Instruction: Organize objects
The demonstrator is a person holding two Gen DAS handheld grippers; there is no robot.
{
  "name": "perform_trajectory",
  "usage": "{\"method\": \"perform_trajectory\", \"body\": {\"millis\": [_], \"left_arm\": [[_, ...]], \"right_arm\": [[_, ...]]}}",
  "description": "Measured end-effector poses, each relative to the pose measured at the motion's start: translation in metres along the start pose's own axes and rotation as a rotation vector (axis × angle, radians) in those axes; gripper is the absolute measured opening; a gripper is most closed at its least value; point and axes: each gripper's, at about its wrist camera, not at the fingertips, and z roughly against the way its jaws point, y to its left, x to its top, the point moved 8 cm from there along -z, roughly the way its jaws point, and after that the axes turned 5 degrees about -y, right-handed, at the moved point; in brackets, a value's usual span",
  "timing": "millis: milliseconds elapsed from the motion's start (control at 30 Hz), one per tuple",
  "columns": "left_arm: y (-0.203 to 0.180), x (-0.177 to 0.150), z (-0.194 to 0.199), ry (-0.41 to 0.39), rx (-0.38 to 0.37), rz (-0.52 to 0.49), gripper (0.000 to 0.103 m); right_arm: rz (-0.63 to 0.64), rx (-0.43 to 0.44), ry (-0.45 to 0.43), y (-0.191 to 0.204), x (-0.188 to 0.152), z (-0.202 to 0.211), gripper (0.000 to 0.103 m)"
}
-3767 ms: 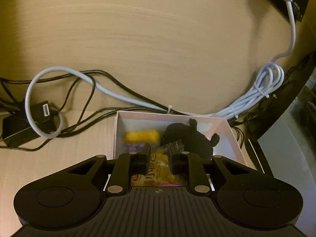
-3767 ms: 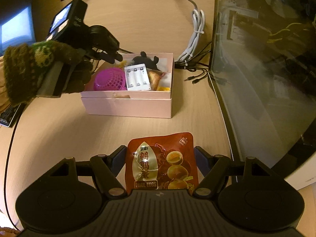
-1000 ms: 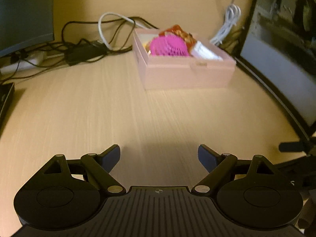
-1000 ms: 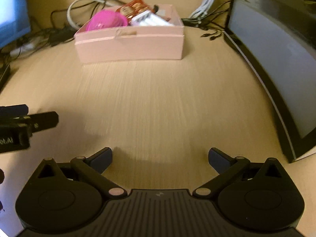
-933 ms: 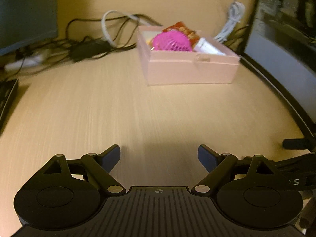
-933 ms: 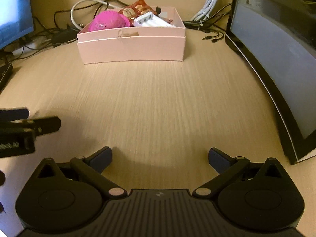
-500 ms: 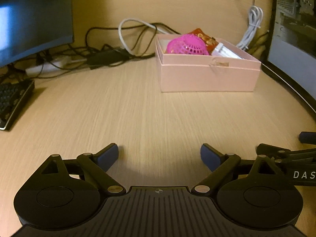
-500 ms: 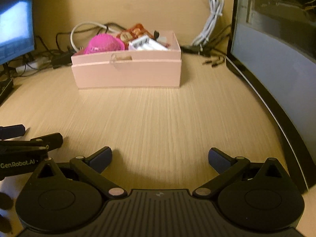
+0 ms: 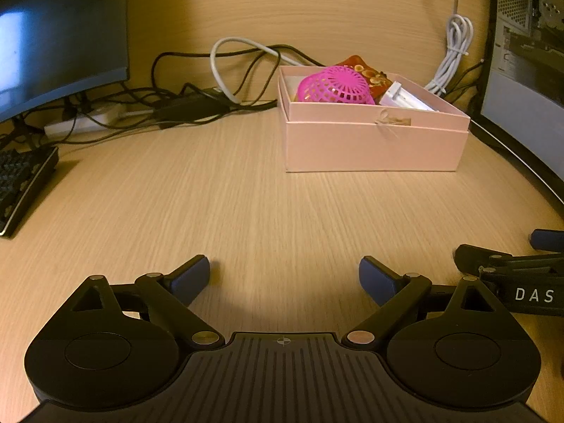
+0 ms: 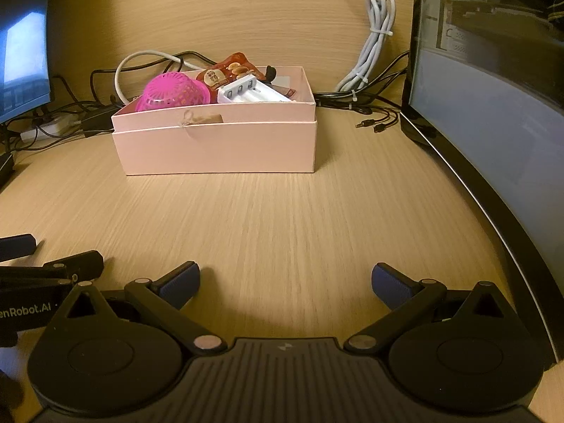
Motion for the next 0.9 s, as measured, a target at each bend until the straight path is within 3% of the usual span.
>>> {"method": "perform_trajectory", "body": {"millis": [900], "left_arm": [[-0.0007,0.0012,-0.0017,0.002,-0.001,-0.003,0.098]], "right_arm": [[0.001,0.001,-0.002,-0.0004,0.0007,-0.0003,0.103]]}}
